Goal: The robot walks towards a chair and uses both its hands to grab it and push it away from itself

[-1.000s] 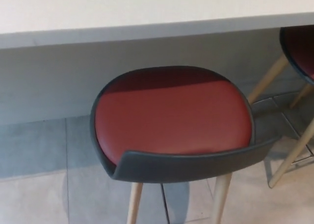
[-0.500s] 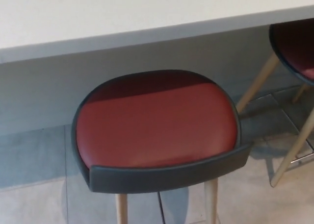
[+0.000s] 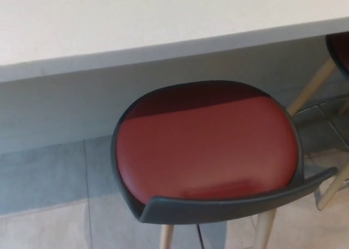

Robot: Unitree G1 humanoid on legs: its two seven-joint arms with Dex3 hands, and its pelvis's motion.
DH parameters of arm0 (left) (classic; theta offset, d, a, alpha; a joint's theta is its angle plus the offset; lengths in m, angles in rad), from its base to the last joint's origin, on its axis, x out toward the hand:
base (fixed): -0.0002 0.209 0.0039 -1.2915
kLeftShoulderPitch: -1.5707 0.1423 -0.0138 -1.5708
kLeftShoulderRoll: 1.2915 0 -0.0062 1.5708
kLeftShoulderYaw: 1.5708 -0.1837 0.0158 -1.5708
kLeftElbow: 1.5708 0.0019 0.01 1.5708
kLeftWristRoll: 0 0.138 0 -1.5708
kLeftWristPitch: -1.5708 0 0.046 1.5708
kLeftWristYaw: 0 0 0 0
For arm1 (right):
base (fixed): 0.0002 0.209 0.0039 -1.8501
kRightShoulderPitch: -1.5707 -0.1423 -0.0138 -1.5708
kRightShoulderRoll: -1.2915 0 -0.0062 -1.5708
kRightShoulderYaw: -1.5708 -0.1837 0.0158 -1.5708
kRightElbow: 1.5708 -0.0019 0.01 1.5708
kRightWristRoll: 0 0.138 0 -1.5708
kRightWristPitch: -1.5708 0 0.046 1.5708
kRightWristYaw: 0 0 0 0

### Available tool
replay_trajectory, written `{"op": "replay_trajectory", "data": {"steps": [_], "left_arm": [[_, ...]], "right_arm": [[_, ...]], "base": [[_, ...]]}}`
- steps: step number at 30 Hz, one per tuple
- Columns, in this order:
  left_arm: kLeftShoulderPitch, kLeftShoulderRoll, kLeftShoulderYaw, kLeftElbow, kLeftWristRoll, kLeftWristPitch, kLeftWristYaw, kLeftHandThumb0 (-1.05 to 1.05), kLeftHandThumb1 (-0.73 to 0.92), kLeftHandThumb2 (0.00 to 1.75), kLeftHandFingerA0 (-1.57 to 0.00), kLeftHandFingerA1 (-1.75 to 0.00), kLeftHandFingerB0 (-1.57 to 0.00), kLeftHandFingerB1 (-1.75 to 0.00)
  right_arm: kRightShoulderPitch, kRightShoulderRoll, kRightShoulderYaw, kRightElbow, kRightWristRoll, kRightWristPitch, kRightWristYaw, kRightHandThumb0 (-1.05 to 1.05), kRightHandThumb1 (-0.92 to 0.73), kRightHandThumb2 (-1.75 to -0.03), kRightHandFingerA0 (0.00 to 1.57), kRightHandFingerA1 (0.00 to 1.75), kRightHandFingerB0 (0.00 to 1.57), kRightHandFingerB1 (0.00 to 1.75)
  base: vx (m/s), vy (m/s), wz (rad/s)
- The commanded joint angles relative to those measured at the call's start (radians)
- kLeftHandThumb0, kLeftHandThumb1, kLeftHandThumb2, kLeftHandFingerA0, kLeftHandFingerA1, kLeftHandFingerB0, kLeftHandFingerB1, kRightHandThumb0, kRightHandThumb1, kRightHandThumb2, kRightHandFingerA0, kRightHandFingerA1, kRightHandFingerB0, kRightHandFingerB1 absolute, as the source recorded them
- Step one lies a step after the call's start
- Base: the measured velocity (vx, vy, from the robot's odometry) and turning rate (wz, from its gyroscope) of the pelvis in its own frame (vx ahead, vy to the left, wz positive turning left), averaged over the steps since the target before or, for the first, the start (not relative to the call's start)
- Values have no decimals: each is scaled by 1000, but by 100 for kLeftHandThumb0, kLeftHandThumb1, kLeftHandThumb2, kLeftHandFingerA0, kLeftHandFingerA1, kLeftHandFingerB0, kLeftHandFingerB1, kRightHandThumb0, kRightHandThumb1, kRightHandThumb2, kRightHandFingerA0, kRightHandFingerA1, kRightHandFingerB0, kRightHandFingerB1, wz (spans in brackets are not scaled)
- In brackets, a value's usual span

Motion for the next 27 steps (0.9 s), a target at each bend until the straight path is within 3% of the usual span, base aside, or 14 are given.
{"op": "replay_trajectory", "data": {"steps": [1,11,12,17,18,19,20,24,25,27], "left_arm": [[12,1,-8,6,10,-32,8,-57,53,55,-34,-48,-25,-34],[18,-7,-8,8,8,-36,15,-56,53,55,-35,-49,-24,-34],[13,-5,-18,7,19,-45,16,-62,42,77,-29,-52,-17,-43],[0,-4,-21,9,12,-45,12,-61,42,76,-28,-51,-18,-43],[-14,-6,-34,-4,22,-70,-1,-65,52,56,-20,-42,-20,-31],[-24,-7,-44,-13,29,-88,-11,-65,52,56,-20,-42,-20,-31],[-75,-9,-96,-72,65,-114,-37,-70,41,76,-10,-47,-9,-37],[-77,-6,-116,-83,56,-114,-36,-70,41,76,-10,-47,-9,-37],[-134,10,-179,-147,98,-161,-119,-72,36,87,0,-17,-1,-10],[-165,21,-220,-191,102,-178,-175,-76,42,87,0,-10,-4,-2]], "right_arm": [[-4,-19,-6,-7,3,-5,-3,-67,-61,-59,16,55,6,30],[-35,-37,0,-26,-6,2,4,-69,-60,-60,14,60,4,34],[-33,-42,2,-42,-9,-7,7,-65,-62,-59,15,61,6,31],[-38,-45,2,-56,-2,-1,14,-66,-61,-58,14,60,6,31],[-44,-53,13,-73,-13,11,23,-71,-59,-58,7,57,0,30],[-49,-59,22,-87,-22,20,30,-71,-59,-58,7,57,0,30],[-67,-86,50,-121,-43,15,74,-81,-47,-86,1,21,0,25],[-64,-93,62,-139,-36,25,78,-81,-47,-86,1,21,0,25],[-105,-111,79,-161,-47,29,110,-101,-60,-89,0,8,0,5],[-132,-120,94,-176,-53,34,126,-96,-57,-89,0,14,0,11]], "base": [[0,0,0],[-6,-17,0],[0,0,0],[0,0,0],[0,0,0],[0,0,0],[0,0,0],[0,0,0],[0,0,0],[0,0,0]]}}
